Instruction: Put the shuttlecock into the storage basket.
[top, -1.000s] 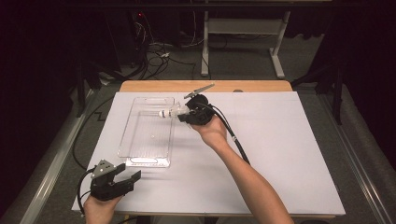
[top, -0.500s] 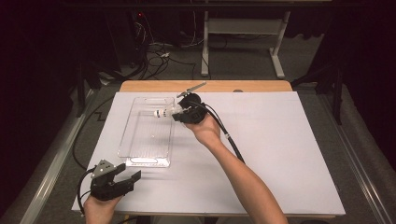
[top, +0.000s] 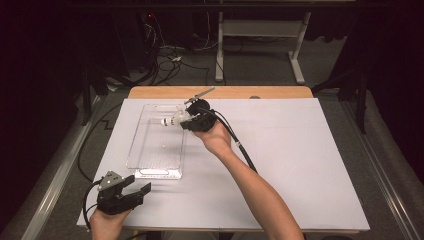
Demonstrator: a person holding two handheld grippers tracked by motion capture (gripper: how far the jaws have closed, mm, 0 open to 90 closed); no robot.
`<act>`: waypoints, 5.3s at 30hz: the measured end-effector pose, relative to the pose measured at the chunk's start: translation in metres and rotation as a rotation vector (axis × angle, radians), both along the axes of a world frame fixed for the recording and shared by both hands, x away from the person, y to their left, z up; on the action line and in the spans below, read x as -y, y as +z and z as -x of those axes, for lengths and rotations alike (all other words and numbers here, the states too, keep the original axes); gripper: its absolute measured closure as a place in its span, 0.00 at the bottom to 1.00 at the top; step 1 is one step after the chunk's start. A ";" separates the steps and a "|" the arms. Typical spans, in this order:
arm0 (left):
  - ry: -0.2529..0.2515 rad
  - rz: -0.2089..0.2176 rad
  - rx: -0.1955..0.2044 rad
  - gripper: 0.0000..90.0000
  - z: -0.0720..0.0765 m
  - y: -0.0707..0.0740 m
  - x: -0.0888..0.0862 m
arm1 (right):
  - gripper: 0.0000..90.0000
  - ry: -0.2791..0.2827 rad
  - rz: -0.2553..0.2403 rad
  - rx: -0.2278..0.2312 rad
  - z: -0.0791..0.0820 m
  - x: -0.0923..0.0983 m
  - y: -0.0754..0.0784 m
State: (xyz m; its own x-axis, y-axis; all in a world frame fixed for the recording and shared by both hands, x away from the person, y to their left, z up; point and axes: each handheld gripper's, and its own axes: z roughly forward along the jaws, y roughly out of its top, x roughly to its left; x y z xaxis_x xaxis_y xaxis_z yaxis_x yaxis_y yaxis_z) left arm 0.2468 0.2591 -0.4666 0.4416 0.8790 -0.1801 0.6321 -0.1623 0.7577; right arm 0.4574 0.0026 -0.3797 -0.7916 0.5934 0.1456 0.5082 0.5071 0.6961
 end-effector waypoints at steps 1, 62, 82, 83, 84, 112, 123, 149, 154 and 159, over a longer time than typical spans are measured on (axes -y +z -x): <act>0.006 0.006 0.003 0.35 0.000 0.000 0.000 | 0.98 0.000 -0.001 0.000 0.000 -0.001 0.000; -0.003 0.015 0.006 0.34 0.002 0.001 0.000 | 0.97 0.044 0.039 -0.040 -0.022 -0.061 -0.027; -0.010 0.015 0.006 0.34 0.001 0.001 0.000 | 0.95 0.045 0.070 -0.042 -0.026 -0.064 -0.035; -0.008 0.014 0.006 0.34 0.001 0.001 0.000 | 0.94 0.047 0.074 -0.042 -0.026 -0.064 -0.035; -0.008 0.015 0.005 0.34 0.001 0.001 0.000 | 0.93 0.048 0.079 -0.042 -0.025 -0.064 -0.035; -0.011 0.014 0.005 0.34 0.001 0.001 -0.001 | 0.82 0.037 0.107 -0.095 -0.027 -0.065 -0.047; -0.014 0.015 0.003 0.35 0.001 0.001 0.000 | 0.77 0.036 0.111 -0.084 -0.023 -0.055 -0.038; -0.013 0.012 0.000 0.35 -0.001 0.000 0.000 | 0.78 0.025 0.075 -0.056 -0.014 -0.030 -0.022; -0.012 0.010 0.000 0.35 -0.001 0.000 0.000 | 0.78 0.015 0.072 -0.045 -0.011 -0.025 -0.017; -0.013 0.009 -0.002 0.35 -0.001 0.000 0.001 | 0.77 0.006 0.063 -0.037 -0.010 -0.018 -0.015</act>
State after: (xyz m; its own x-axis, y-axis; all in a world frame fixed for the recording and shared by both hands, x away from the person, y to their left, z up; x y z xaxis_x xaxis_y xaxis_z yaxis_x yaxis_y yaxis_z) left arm 0.2482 0.2586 -0.4667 0.4521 0.8718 -0.1885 0.6317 -0.1638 0.7577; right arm 0.4676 0.0201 -0.3947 -0.7901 0.5975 0.1371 0.5294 0.5523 0.6439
